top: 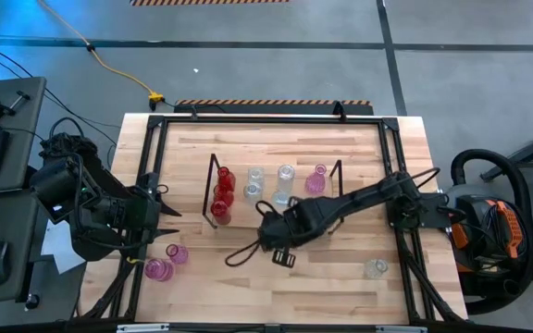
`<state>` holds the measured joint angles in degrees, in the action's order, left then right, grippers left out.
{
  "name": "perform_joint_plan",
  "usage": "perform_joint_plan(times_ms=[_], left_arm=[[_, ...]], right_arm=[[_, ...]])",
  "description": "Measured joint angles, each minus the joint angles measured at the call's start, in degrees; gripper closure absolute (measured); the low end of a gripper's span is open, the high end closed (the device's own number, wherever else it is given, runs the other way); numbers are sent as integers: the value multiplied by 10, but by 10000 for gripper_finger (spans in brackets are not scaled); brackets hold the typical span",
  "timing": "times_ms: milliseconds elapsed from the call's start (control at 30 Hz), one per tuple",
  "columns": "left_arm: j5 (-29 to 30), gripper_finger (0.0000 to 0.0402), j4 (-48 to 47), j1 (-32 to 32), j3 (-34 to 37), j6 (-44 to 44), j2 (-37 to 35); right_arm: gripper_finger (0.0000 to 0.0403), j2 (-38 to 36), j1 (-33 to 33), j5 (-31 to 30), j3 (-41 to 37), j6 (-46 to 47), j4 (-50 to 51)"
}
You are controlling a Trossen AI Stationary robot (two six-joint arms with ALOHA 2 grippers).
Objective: Sort vases onto shelf
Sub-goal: Put the transparent vase aligned with the other transparent vase on the shelf
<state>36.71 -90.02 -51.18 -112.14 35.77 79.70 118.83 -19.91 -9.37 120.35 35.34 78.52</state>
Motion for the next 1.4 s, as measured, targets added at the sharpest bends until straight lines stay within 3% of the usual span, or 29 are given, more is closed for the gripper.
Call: perform_joint_plan(times_ms=[433, 633, 800, 1400], left_arm=[[48, 254, 0, 0, 0, 38, 0], [58, 254, 0, 0, 0, 58, 0], [59, 254, 0, 0, 0, 62, 0], [59, 254, 0, 0, 0, 56, 0]], right_arm=[[380, 0, 71, 57, 4, -167, 26], [380, -1, 95, 136, -14, -199, 23], [380, -1, 98, 109, -33, -211, 14], [379, -3, 106, 110, -78, -197, -25]])
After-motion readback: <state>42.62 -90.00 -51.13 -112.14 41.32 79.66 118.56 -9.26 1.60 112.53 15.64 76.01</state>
